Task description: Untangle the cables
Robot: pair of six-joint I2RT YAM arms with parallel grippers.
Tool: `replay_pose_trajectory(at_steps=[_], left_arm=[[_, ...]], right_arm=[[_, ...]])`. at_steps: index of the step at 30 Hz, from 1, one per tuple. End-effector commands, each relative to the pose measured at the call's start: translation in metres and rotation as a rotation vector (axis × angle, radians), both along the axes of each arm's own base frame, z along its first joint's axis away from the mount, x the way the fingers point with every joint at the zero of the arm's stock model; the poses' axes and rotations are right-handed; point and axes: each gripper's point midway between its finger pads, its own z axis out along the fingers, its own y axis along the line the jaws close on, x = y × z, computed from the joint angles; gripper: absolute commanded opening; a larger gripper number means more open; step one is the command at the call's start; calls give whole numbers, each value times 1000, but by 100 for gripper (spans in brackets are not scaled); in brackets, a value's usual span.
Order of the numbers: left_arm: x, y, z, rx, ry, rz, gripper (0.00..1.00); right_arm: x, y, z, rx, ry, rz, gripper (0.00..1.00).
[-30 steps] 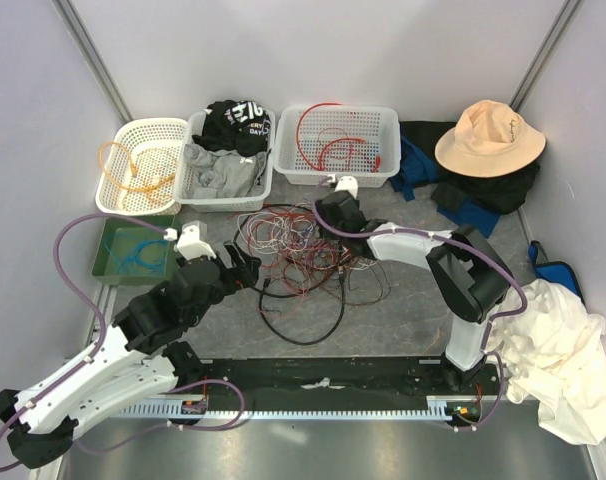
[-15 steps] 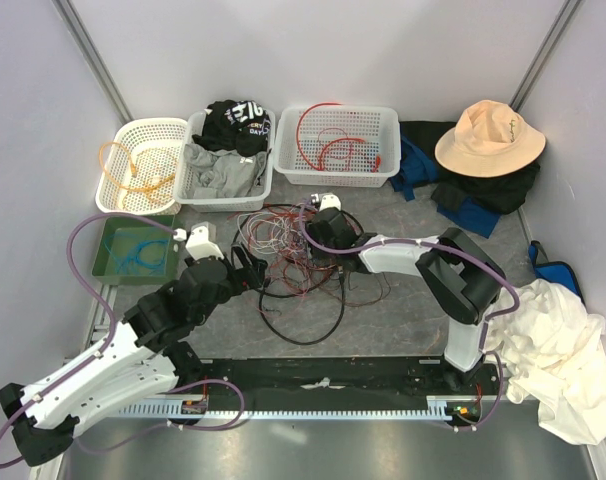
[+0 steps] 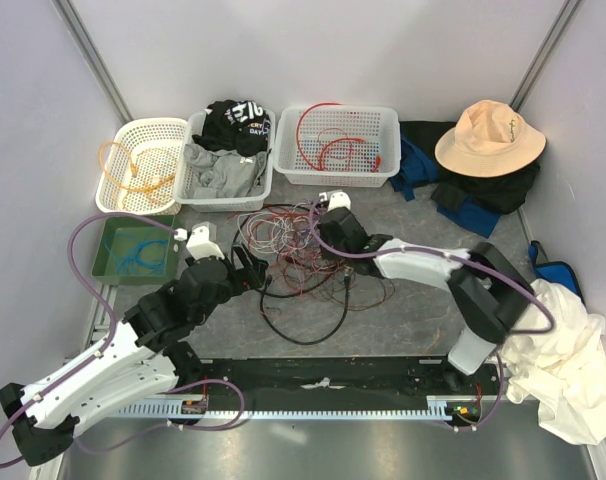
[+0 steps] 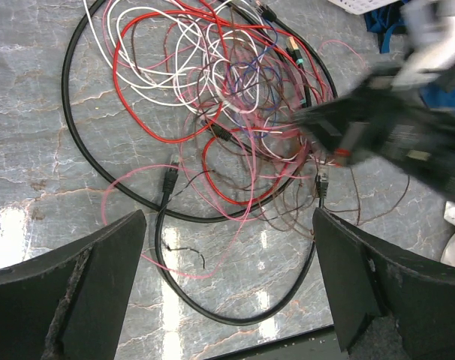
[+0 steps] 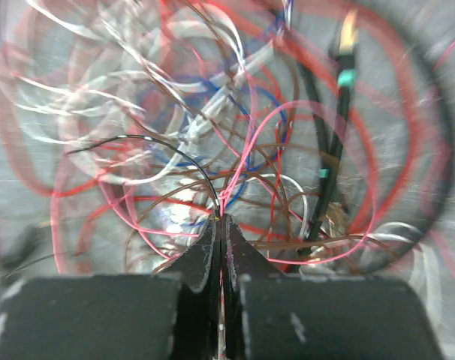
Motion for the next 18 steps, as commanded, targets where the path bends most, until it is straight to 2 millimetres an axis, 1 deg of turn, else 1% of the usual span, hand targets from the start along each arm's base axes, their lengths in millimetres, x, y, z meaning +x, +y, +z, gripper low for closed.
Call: replay_pose_trajectory(at_steps=[1, 3, 4, 5, 6, 7, 9, 11, 12, 14, 15, 17, 18], left_arm=[[5, -8, 20, -78, -34, 4, 99], [5, -9, 20, -82, -39, 3, 99], [5, -10, 20, -85, -41, 2, 98], [6, -10, 18, -86, -38, 1, 98], [6, -13, 19, -99, -45, -8, 98], [7, -15, 18, -100, -44, -12, 98], [7, -19, 14, -104, -36, -21, 97], [9, -23, 17, -112, -43, -27, 97], [11, -25, 17, -113, -45, -31, 97], [14, -29, 28, -123, -80, -47, 97], [15, -32, 34, -134, -95, -61, 97], [18, -40, 51, -174, -159, -92, 98], [15, -46, 58, -203, -181, -131, 98]], right_arm=[[-7, 2, 126, 151, -250, 17, 0], [-14, -5, 155, 169, -301, 7, 0], [-23, -11, 177, 193, -330, 13, 0], [-27, -14, 189, 208, -345, 12, 0], [-31, -20, 195, 209, -351, 7, 0], [-38, -25, 214, 245, -378, 9, 0], [-46, -34, 227, 262, -388, 0, 0], [-55, -43, 254, 309, -425, -1, 0], [-59, -47, 260, 317, -429, -1, 0], [-66, -53, 287, 361, -463, 10, 0], [-70, -55, 289, 357, -458, 16, 0], [-75, -58, 299, 377, -466, 24, 0], [-76, -58, 299, 380, -461, 27, 0]])
